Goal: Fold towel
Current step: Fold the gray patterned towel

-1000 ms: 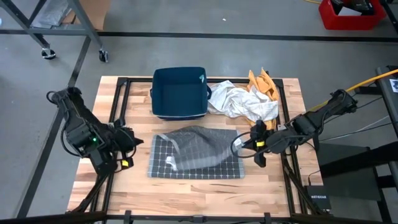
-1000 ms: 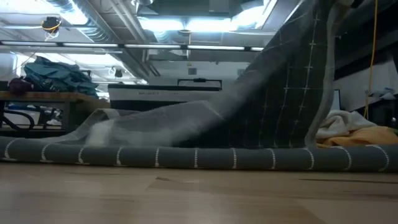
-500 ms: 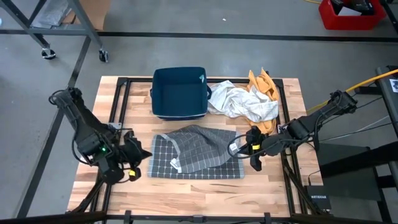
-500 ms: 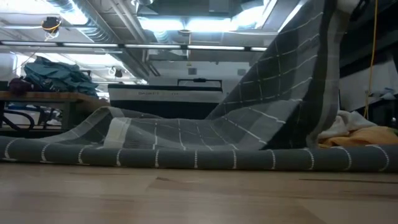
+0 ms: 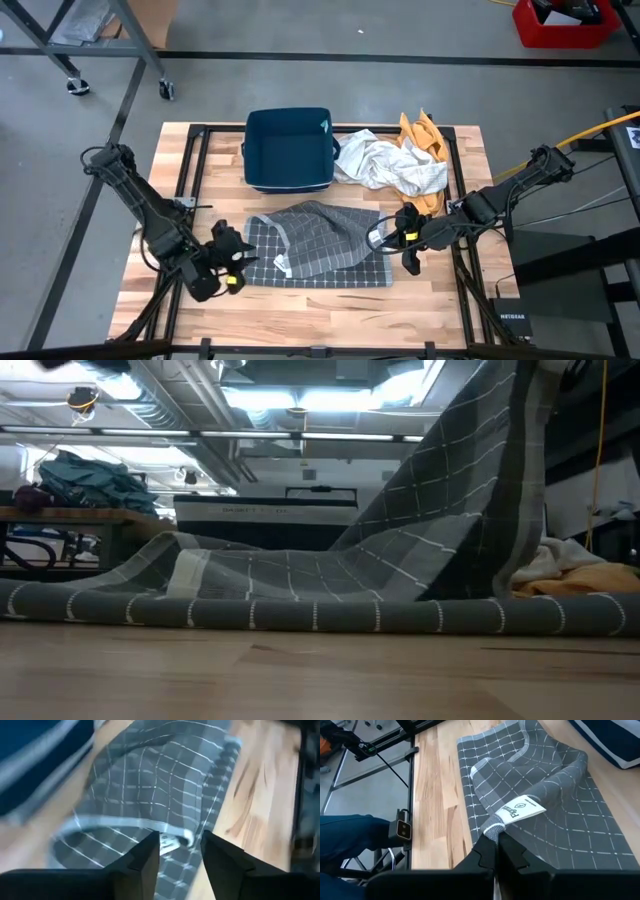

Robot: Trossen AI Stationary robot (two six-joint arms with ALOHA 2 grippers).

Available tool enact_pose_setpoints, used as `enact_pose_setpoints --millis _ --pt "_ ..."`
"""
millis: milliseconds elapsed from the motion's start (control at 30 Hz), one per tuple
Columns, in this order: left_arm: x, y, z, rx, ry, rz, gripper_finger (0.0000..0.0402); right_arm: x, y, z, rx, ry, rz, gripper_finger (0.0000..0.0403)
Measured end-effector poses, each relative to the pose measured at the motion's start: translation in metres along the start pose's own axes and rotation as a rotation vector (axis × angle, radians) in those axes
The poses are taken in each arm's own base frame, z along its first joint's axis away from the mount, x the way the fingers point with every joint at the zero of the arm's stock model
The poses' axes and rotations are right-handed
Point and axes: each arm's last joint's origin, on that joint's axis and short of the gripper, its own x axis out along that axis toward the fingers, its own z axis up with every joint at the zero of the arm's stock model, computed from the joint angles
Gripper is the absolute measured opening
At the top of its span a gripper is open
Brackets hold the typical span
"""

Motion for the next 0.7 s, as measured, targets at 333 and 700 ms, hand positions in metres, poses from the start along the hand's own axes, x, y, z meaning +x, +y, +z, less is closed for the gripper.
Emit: enact_pose_setpoints --millis 333,700 --pt "0.041 -0.005 -0.034 -0.369 0.116 -0.015 0.0130 0.000 0.000 0.000 -0.003 -0.001 -0.001 0.0001" --pt "0.077 -0.017 -0.047 -0.534 0.086 -0.044 0.0129 0.000 0.000 0.000 -0.003 -0.001 -0.002 0.0001"
